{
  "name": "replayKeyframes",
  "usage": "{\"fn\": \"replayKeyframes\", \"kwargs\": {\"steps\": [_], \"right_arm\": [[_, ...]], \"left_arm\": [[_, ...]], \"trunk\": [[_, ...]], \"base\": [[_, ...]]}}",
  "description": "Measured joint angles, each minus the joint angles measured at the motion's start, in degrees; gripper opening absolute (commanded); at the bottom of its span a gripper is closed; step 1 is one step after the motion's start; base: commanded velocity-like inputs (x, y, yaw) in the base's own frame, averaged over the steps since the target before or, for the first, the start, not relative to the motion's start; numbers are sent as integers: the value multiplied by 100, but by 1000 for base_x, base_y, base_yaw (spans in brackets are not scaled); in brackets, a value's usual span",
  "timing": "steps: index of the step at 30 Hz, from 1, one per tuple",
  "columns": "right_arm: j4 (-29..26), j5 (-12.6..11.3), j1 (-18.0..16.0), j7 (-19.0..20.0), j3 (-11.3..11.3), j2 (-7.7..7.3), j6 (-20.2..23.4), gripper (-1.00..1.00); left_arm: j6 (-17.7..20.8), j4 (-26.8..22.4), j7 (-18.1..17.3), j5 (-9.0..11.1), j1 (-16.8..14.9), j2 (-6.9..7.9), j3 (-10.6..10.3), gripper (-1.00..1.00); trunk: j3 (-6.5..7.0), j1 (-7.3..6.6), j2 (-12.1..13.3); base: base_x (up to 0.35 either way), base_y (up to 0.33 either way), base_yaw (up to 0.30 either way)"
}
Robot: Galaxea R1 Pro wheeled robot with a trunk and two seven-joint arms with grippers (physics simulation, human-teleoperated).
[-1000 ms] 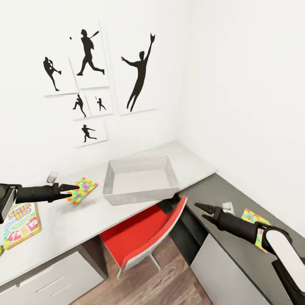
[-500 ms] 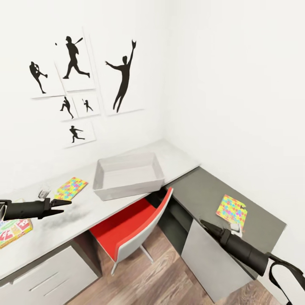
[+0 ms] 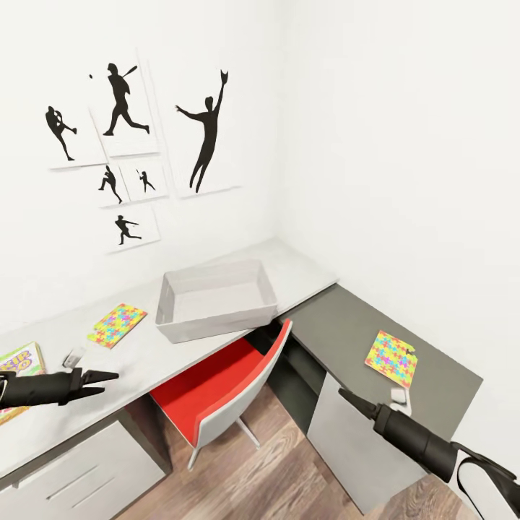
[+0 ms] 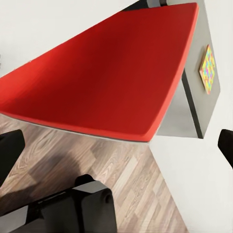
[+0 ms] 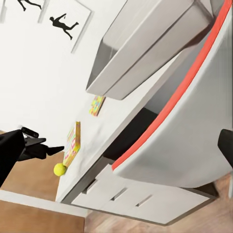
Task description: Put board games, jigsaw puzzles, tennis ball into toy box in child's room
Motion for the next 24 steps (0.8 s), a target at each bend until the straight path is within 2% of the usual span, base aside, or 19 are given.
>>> {"fn": "replayKeyframes", "kwargs": {"steps": [10,24], "right_arm": [[73,72,5,15,9,11,-73,100],[189,77,5,-27,20,46,-268,100]], "left_arm": [[-313,50,-41,10,150,-27,1,100],[-338,53,-36,8,159,-61,0,100]], "trunk": [[1,0,0],[1,0,0]], "base": [[0,0,-1],[0,0,0]]}}
